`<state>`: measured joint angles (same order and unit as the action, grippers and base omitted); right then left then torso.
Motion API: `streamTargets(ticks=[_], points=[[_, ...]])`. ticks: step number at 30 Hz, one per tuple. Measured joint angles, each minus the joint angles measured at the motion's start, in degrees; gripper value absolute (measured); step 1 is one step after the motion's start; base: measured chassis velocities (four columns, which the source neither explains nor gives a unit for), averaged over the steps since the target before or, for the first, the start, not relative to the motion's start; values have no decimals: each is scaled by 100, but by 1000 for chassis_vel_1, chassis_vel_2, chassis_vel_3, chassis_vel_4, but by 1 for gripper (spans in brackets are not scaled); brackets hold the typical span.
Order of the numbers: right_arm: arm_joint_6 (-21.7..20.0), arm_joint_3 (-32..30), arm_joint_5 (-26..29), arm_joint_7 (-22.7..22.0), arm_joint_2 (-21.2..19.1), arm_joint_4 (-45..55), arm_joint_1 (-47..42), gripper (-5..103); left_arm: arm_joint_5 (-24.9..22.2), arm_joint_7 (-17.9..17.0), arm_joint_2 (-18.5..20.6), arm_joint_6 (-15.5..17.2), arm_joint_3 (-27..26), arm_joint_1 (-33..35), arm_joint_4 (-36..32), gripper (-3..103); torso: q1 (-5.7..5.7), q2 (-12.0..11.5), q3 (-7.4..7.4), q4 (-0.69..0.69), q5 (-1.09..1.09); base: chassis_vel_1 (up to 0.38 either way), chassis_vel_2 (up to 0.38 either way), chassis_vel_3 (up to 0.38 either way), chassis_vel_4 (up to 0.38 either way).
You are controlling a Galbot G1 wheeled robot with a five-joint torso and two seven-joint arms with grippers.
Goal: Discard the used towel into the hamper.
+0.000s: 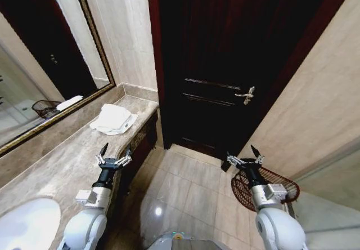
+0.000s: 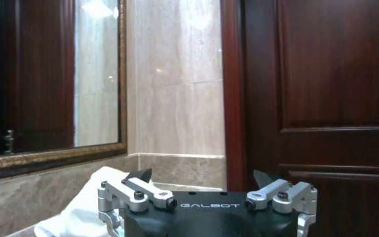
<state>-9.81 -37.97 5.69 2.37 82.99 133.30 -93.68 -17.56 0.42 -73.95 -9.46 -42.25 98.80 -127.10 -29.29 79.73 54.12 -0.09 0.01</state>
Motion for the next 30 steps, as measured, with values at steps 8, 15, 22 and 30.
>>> streamTargets(ticks=[8, 15, 22, 30], points=[[5, 2, 1, -1, -1, -9, 6, 100, 5, 0, -9, -15, 6, -3, 9, 100, 1, 0, 0, -2, -2, -85, 182, 189, -79], [3, 17, 0, -1, 0, -14, 20, 100, 46, -98, -18, -110, 16, -22, 64, 100, 0, 0, 0, 1, -1, -74, 200, 217, -60], [98, 63, 43, -24, 5, -66, 62, 100, 50, -332, -38, -78, 36, -95, 66, 100, -1, -1, 0, -1, 0, -129, 137, 140, -140], [133, 95, 40, -24, 0, -131, 102, 100, 36, -1585, -60, 924, 143, -585, -55, 100, 1, -1, 0, -2, -3, -49, 47, 39, -6]])
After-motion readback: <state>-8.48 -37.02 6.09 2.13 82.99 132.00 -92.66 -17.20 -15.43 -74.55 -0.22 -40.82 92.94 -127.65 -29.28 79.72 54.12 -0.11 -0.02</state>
